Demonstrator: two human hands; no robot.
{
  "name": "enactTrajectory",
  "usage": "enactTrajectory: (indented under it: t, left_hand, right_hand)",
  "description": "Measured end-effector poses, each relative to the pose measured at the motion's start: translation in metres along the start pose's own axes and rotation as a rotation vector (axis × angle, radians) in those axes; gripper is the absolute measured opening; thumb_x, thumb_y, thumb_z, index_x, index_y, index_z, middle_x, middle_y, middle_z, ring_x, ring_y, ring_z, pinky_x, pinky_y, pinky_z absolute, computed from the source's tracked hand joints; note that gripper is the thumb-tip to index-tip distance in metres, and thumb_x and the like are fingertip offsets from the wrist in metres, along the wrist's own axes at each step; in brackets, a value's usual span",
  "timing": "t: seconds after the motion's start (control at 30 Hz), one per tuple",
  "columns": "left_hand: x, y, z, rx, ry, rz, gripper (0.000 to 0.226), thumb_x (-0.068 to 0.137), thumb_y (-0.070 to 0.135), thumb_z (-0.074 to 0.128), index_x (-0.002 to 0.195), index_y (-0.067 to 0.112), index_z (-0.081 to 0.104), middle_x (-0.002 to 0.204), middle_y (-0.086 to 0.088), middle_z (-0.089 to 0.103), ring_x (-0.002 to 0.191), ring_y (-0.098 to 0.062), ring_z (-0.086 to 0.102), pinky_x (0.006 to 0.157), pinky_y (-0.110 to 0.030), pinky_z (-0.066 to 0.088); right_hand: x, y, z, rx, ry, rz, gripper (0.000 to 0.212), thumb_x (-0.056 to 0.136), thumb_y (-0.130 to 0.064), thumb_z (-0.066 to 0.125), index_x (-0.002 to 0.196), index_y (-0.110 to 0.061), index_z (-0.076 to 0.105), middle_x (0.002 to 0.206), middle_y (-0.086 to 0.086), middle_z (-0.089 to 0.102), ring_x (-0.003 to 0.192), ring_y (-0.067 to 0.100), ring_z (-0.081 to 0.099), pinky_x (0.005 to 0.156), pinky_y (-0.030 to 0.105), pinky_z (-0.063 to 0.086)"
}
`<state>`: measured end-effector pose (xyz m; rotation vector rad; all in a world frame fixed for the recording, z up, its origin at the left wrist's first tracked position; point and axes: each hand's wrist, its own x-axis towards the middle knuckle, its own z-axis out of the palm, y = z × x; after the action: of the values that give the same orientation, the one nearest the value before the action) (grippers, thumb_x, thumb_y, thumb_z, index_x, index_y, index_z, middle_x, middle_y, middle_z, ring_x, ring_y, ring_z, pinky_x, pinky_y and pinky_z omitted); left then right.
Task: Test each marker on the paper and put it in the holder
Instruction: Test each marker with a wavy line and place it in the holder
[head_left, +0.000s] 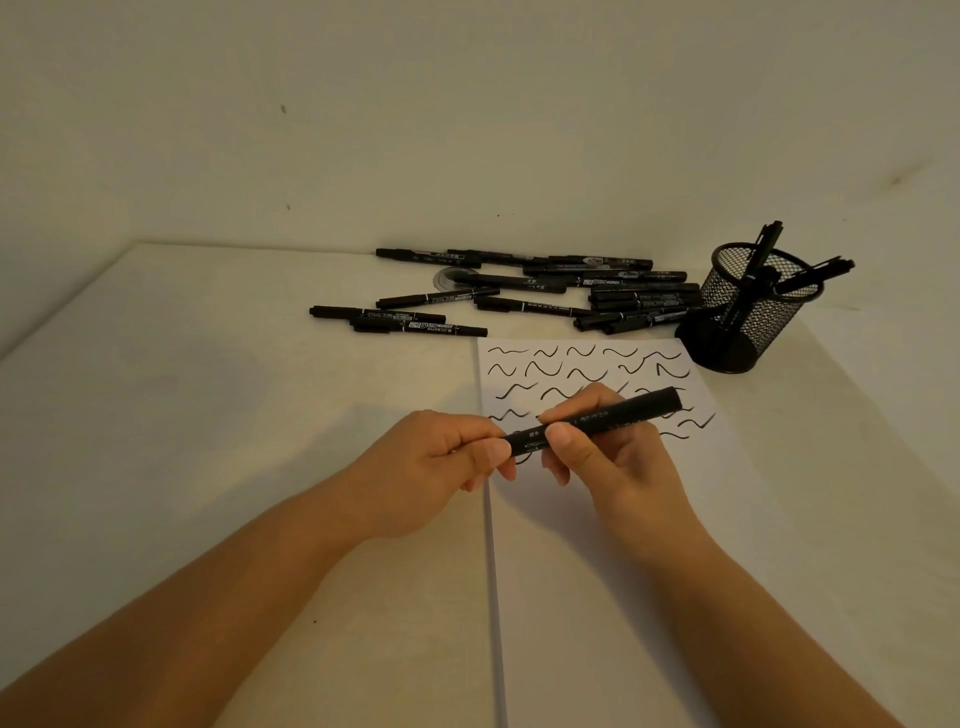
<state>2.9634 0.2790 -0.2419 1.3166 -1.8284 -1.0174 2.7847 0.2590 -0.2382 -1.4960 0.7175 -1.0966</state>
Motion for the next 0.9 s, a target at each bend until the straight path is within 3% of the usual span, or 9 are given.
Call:
enactTrajectory:
  t: [0.23, 0.33, 0.43, 0.53, 0.63, 0.77, 0.9]
  left_hand:
    - [0.005, 0.005, 0.001, 0.039, 0.166, 0.011, 0.027, 0.092, 0.027, 0.049, 0.075, 0.044, 0.061, 0.054, 0.021, 0.054, 0.05, 0.001, 0.046, 0.05, -0.009, 0.032]
    - [0.006, 0.008, 0.0, 0.064, 0.236, 0.002, 0.025, 0.091, 0.027, 0.051, 0.074, 0.043, 0.062, 0.054, 0.021, 0.055, 0.046, 0.001, 0.044, 0.046, -0.009, 0.031]
    - [0.008, 0.01, -0.004, 0.128, 0.307, -0.03, 0.023, 0.09, 0.03, 0.051, 0.075, 0.043, 0.061, 0.056, 0.022, 0.057, 0.045, 0.001, 0.045, 0.044, -0.01, 0.032]
    - [0.014, 0.014, -0.009, 0.274, 0.315, -0.049, 0.019, 0.089, 0.038, 0.046, 0.079, 0.04, 0.062, 0.058, 0.015, 0.057, 0.051, -0.001, 0.047, 0.048, -0.015, 0.031]
    - [0.024, 0.027, -0.011, 0.502, 0.306, 0.036, 0.025, 0.089, 0.045, 0.039, 0.083, 0.034, 0.061, 0.067, 0.011, 0.055, 0.063, -0.005, 0.048, 0.057, -0.024, 0.036]
    - [0.045, 0.047, -0.011, 0.657, 0.33, 0.21, 0.028, 0.091, 0.046, 0.038, 0.089, 0.029, 0.061, 0.071, 0.017, 0.051, 0.072, -0.004, 0.046, 0.062, -0.018, 0.036]
    - [0.068, 0.069, -0.012, 0.621, 0.326, 0.344, 0.042, 0.089, 0.054, 0.031, 0.102, 0.027, 0.06, 0.079, 0.022, 0.049, 0.076, -0.002, 0.045, 0.063, -0.016, 0.036]
  right_hand:
    - [0.006, 0.002, 0.005, -0.12, 0.181, 0.032, 0.009, 0.082, -0.026, 0.056, 0.083, -0.019, 0.061, 0.055, -0.006, 0.061, 0.052, 0.004, 0.055, 0.053, 0.015, 0.046]
    - [0.005, 0.002, 0.004, -0.261, 0.306, 0.081, 0.026, 0.074, -0.048, 0.055, 0.072, -0.024, 0.062, 0.056, -0.01, 0.064, 0.049, 0.001, 0.053, 0.05, 0.012, 0.043]
    - [0.004, -0.004, 0.0, -0.468, 0.341, -0.087, 0.03, 0.081, -0.051, 0.055, 0.065, -0.026, 0.06, 0.061, -0.008, 0.062, 0.054, 0.005, 0.052, 0.051, 0.013, 0.042]
    - [0.012, -0.013, -0.008, -0.932, 0.292, -0.454, 0.008, 0.081, -0.026, 0.063, 0.086, -0.02, 0.066, 0.083, -0.013, 0.058, 0.066, 0.004, 0.053, 0.053, 0.008, 0.04]
    - [0.026, -0.02, -0.018, -1.254, 0.202, -0.622, 0.024, 0.075, -0.019, 0.073, 0.098, -0.011, 0.068, 0.089, 0.004, 0.064, 0.069, 0.017, 0.061, 0.047, 0.022, 0.048]
    - [0.042, -0.029, -0.034, -1.366, 0.105, -0.715, 0.015, 0.079, -0.019, 0.068, 0.09, -0.01, 0.068, 0.08, 0.004, 0.065, 0.064, 0.019, 0.06, 0.045, 0.024, 0.045]
    - [0.059, -0.042, -0.056, -1.333, 0.139, -0.696, 0.014, 0.081, -0.019, 0.062, 0.088, -0.007, 0.067, 0.079, 0.005, 0.064, 0.065, 0.019, 0.06, 0.044, 0.029, 0.049]
